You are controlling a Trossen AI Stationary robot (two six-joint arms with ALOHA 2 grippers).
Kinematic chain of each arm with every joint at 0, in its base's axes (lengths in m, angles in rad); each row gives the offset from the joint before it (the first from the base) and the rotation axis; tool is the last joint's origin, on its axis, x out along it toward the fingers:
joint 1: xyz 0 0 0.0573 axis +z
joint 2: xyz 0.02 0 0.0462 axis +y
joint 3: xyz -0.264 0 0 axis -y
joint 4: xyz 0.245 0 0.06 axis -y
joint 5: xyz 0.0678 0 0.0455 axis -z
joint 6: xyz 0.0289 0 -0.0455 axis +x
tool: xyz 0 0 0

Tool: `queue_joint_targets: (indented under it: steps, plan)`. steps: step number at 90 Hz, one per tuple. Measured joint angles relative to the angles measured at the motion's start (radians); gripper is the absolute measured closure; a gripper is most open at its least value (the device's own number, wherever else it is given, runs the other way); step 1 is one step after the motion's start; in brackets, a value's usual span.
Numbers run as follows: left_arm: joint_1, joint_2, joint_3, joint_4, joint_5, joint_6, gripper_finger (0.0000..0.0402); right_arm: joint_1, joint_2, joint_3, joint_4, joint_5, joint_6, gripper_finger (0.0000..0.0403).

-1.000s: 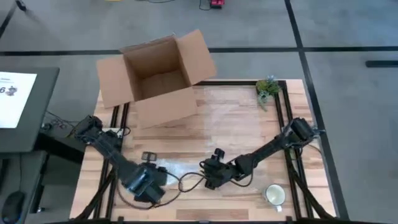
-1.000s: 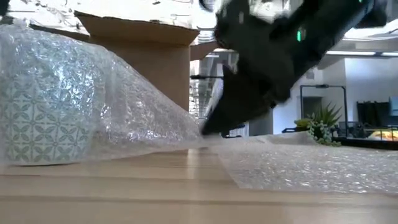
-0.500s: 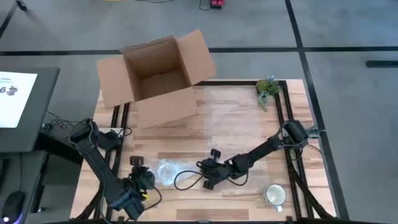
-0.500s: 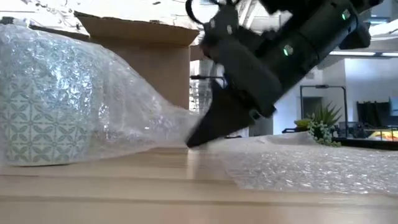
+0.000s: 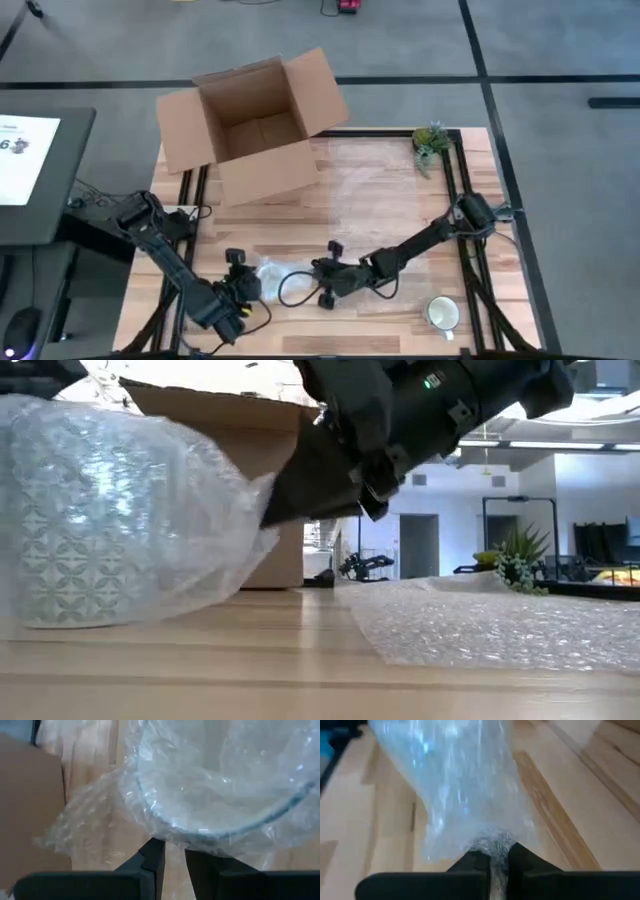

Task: Wrap mug
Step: Wrap the green patterned mug with the bubble wrap

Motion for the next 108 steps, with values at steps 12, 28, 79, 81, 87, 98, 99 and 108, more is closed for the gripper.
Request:
queue_joint_targets:
  steps: [12, 28, 79, 81, 87, 98, 99, 108]
  plan:
    - [0.028, 0.000, 0.000, 0.077, -0.025, 0.068, 0.0350, 0.000, 0.000, 0.000, 0.069, 0.001, -0.002, 0.0401]
    - [0.073, 0.000, 0.000, 0.150, -0.022, 0.135, 0.0350, 0.001, 0.000, -0.001, 0.102, 0.003, 0.007, 0.0401]
    - [0.069, -0.140, 0.073, 0.022, 0.145, 0.119, 0.0350, -0.001, 0.000, -0.001, 0.084, 0.005, 0.057, 0.0402]
    - [0.069, -0.152, 0.072, 0.018, 0.155, 0.119, 0.0350, -0.001, 0.000, -0.001, 0.081, 0.008, 0.058, 0.0402]
    - [0.068, -0.185, 0.071, 0.004, 0.167, 0.113, 0.0350, -0.001, 0.000, -0.001, 0.073, 0.021, 0.059, 0.0402]
    - [0.065, -0.257, 0.070, -0.011, 0.159, 0.108, 0.0350, 0.000, 0.000, 0.000, 0.073, 0.021, 0.059, 0.0402]
    - [0.065, -0.263, 0.070, -0.011, 0.158, 0.108, 0.0350, 0.000, 0.000, 0.000, 0.073, 0.021, 0.059, 0.0402]
    - [0.065, -0.331, 0.069, 0.010, 0.156, 0.107, 0.0350, 0.000, 0.000, 0.000, 0.072, 0.021, 0.059, 0.0402]
